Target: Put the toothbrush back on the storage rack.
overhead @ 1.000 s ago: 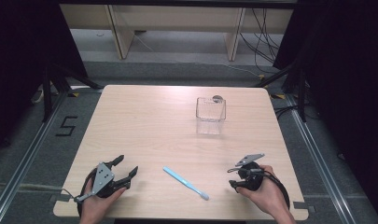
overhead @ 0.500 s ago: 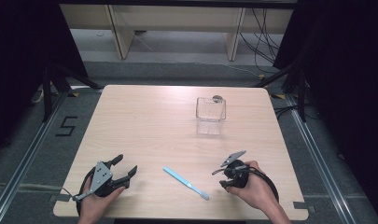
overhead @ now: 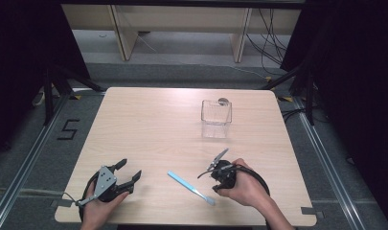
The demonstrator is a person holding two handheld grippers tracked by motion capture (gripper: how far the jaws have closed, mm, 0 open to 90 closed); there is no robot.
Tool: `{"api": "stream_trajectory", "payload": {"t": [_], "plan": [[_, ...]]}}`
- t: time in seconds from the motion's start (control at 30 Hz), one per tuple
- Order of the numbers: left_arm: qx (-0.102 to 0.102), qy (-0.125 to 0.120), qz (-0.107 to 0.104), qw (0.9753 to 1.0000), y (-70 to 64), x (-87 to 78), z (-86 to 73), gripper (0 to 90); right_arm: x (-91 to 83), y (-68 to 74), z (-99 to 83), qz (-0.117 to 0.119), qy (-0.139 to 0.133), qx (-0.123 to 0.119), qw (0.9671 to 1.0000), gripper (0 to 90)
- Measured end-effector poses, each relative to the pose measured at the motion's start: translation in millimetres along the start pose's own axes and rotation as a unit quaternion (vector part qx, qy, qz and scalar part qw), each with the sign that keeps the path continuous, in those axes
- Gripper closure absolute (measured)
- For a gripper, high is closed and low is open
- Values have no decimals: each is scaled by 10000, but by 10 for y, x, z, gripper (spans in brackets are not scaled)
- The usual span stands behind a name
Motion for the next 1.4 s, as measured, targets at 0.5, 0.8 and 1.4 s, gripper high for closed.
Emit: {"api": "stream_trajectory", "payload": {"t": [0.5, 0.8, 1.4], "plan": [[51, 76, 1, 10000, -3, -13, -1, 307, 292, 307, 460, 303, 540, -180, 9979, 682], [65, 36, -18, 10000, -7, -1, -1, 307, 421, 324, 552, 281, 874, -397, 9950, 684], [14, 9, -36, 10000, -4, 1, 0, 306, 512, 335, 621, 251, 918, -413, 9946, 687]]}}
Point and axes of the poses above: each handheld gripper's, and its own axes: x roughly forward along the jaws, z roughly out of its top, y roughly to its left, the point moved 5 cm from there along x, roughly forward along the jaws, and after that the axes turned 1 degree about x, right-handed, at the moved point
